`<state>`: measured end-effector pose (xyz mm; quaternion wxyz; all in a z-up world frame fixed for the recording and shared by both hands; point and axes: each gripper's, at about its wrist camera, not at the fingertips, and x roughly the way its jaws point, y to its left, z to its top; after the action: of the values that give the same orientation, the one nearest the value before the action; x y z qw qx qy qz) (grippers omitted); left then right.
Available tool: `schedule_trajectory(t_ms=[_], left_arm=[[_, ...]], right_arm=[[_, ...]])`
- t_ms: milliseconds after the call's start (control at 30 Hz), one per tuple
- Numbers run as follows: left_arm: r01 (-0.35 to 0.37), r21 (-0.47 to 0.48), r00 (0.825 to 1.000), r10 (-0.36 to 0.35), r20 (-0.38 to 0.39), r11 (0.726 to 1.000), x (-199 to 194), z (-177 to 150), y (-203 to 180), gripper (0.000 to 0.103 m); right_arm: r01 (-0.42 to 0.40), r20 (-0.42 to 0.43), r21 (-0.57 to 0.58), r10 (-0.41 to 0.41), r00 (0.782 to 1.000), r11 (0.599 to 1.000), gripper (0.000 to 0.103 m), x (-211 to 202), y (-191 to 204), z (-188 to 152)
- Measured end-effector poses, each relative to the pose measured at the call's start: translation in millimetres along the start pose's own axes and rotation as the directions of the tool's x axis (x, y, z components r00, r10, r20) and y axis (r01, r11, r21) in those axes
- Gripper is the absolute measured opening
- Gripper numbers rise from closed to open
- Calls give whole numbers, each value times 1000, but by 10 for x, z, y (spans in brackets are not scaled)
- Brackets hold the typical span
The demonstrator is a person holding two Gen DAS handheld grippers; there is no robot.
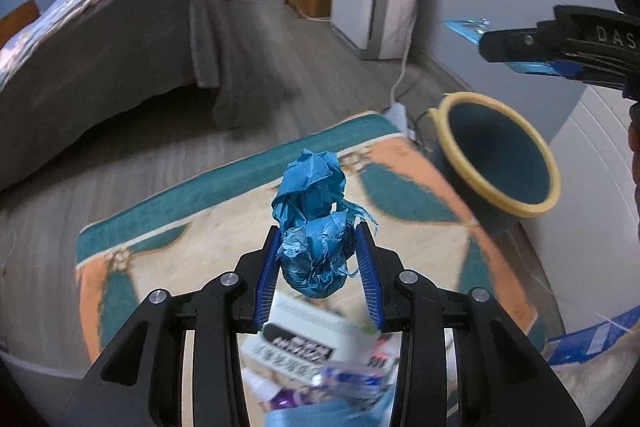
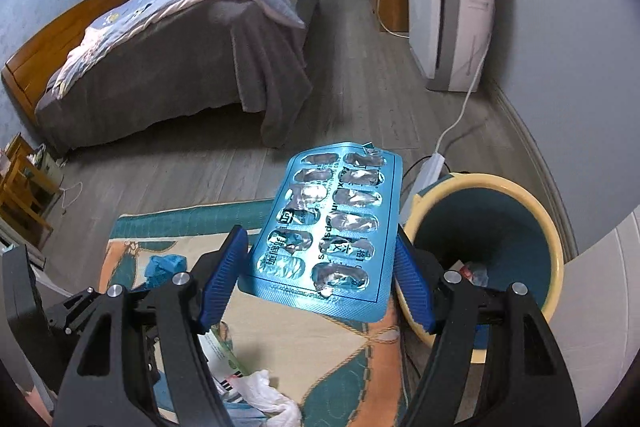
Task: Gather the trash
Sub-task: 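Carry the blister pack and blue glove over the bin and open both tools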
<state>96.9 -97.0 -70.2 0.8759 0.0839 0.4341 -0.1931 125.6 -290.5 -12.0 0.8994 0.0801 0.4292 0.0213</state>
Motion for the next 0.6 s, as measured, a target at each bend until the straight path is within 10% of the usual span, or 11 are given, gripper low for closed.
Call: schedule_trajectory(t_ms=[600], left_arm=[[122, 117, 992, -123, 4, 986, 237, 599, -847, 39]], right_arm=[[101, 14, 138, -104, 995, 985, 70, -93, -952, 52]])
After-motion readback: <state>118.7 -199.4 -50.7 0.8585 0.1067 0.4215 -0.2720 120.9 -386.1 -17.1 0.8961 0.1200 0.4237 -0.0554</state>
